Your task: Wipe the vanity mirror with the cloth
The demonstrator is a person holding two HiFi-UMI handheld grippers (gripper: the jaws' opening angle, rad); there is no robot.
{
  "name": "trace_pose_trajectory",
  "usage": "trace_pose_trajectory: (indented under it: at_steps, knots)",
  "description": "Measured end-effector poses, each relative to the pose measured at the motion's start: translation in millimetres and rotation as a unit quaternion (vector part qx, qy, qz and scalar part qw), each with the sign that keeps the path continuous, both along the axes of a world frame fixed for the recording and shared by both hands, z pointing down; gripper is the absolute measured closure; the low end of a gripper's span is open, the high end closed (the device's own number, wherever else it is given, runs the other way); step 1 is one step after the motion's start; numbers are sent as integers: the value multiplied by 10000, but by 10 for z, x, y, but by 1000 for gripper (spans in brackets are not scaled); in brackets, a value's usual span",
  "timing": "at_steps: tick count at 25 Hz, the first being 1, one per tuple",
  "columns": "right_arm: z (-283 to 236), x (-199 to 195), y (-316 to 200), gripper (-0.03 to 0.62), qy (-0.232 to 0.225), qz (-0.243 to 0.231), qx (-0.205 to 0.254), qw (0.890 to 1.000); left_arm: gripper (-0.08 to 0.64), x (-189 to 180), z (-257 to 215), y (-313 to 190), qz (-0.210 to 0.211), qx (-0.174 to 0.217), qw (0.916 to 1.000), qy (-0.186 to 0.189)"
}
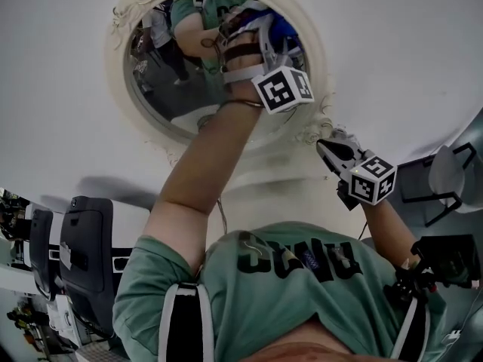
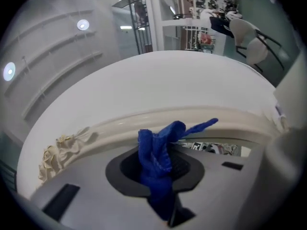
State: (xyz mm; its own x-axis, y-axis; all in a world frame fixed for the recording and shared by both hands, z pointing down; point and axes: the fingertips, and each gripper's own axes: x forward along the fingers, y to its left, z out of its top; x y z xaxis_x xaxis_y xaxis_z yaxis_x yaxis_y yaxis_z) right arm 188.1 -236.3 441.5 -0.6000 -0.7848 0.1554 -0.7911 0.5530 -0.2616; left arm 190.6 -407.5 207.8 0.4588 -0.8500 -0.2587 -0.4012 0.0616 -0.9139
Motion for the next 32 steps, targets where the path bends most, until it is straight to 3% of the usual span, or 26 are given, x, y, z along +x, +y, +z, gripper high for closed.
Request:
trace_pose_trajectory:
  at_steps: [3,6,8,10,13,14,16,18,22,25,27,29,32]
  knots:
    - [99,79,51,584,-61,90,-130,9999,489,274,654,115,113,128,9964,-833]
    - [207,172,85,584,-130,193,-243,9994,491,446,1621,229,295,74,9803,-1953]
    - [282,196,111,584,-174,217,-304,9992,491,328,2411,264,203,43,9550,-2960]
    - [343,199,107,584,-206,210,-366,9989,491,-9,3199,251,3,-65,9191,-3940]
    - [407,203,78,584,-226,196,-455,9985,492,-792,4103,174,-347,-561,8731,-4830]
    - [417,199,73,584,-220,185,-470,9985,494,-1077,4250,140,-512,-714,8633,-4970]
    - [407,164,44,584,-190,131,-469,9986,495,-1582,4387,81,-747,-1153,8545,-5009]
    - [375,79,7,584,-151,56,-453,9988,497,-1908,4421,70,-714,-1789,8570,-4780]
    - [235,-132,-6,584,-65,-103,-364,9993,482,-2071,4299,187,-624,-2674,8764,-3957]
    - [93,-278,-18,584,5,-228,-215,9995,477,-2145,4064,446,-544,-3371,9015,-2659]
    - [62,-370,-8,584,29,-285,-182,9994,476,-2294,3891,701,-409,-3815,9108,-1525]
    - [82,-466,33,584,22,-348,-223,9991,476,-2483,3712,1008,-192,-4320,9013,-258]
    - [153,-587,114,584,-18,-440,-320,9985,474,-2798,3494,1366,-2,-4806,8624,1593]
